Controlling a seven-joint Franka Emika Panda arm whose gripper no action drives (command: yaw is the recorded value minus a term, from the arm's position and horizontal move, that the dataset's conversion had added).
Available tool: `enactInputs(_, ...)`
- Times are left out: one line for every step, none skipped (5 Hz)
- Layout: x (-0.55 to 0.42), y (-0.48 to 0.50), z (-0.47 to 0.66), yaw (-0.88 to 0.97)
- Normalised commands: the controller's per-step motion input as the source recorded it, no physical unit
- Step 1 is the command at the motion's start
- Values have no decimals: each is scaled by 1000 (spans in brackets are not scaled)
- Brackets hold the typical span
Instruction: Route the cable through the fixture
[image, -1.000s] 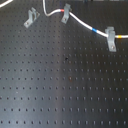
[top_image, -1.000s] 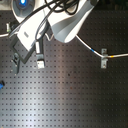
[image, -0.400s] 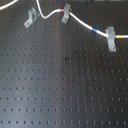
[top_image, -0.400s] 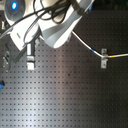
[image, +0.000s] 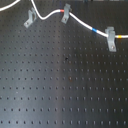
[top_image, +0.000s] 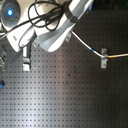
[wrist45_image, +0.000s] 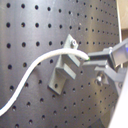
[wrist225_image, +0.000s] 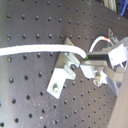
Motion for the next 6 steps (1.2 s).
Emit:
enactInputs(-232,285,248,-183)
enactInputs(-126,223,329,-286)
enactInputs(-25,91,425,-263)
enactInputs(9,1,461,-229)
enactInputs(-207,-286,317,-337)
enactInputs(-181,-268,238,-286)
